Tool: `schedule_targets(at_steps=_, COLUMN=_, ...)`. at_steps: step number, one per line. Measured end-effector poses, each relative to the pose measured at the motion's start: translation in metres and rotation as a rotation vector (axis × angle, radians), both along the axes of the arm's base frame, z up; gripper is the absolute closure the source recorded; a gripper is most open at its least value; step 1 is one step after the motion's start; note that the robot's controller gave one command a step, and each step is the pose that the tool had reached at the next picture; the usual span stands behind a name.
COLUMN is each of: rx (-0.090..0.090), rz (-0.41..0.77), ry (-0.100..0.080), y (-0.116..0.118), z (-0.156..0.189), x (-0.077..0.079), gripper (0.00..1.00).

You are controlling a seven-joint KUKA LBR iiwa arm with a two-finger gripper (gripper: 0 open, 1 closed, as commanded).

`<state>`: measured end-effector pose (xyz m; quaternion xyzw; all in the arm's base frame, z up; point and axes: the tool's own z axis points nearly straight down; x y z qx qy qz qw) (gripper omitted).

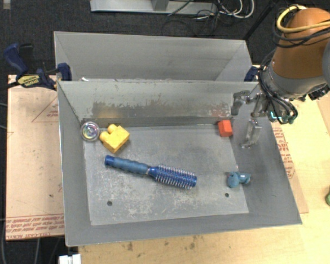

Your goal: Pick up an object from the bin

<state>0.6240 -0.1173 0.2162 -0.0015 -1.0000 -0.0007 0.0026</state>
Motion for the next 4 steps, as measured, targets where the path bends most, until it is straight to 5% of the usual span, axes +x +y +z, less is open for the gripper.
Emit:
schedule_targets(at_steps=1, rx=0.002, rz=0.008, ry=0.006, y=0.036, z=-0.066, x=-0.079, gripper=0.00)
schedule_targets(at_steps=2, rx=0.004, rz=0.251, ry=-0.002, y=0.108, z=-0.131, x=-0.085, gripper=0.00)
schedule_targets(at_steps=3, rx=0.002, rz=0.185, ry=-0.008, y=0.158, z=-0.147, x=-0.063, gripper=0.00)
schedule_targets(at_steps=4, rx=0.000, rz=0.182, ry=-0.006, y=0.156, z=-0.147, x=-0.063, gripper=1.00)
